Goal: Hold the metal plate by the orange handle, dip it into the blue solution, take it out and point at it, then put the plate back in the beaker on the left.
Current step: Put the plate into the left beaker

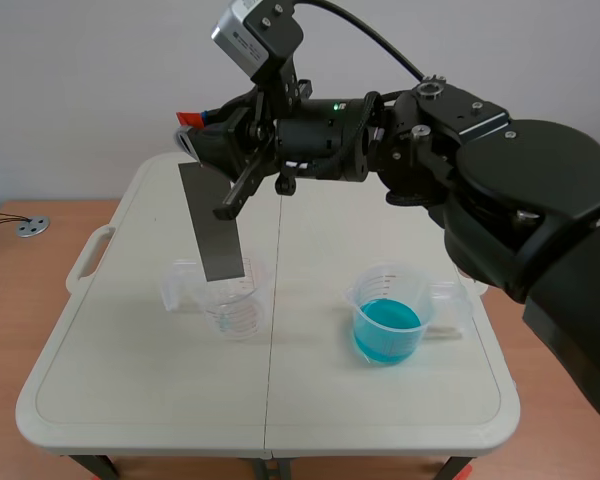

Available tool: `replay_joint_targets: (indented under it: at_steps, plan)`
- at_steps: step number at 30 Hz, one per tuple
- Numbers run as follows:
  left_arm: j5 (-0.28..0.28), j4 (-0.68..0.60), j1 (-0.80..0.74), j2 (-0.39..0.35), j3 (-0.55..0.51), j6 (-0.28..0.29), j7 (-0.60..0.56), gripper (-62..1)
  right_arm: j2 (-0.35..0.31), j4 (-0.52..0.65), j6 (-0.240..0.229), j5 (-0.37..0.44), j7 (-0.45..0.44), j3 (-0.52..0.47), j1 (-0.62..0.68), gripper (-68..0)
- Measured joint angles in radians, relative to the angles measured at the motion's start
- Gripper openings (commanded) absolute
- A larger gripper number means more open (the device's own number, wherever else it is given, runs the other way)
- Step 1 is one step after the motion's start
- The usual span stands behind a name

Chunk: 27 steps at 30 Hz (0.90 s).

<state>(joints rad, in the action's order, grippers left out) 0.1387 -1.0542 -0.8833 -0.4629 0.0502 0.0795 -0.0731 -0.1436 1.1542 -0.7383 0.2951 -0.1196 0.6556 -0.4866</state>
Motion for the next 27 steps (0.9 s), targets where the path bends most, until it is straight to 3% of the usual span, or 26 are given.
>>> replay_joint_targets:
  at_steps: [27]
  plan:
    - [0.0,0.0,0.0,0.0,0.0,0.0,0.0,-58.2,0.053,-0.312,0.002,0.014,-0.154,0.003,-0.001,-66.2]
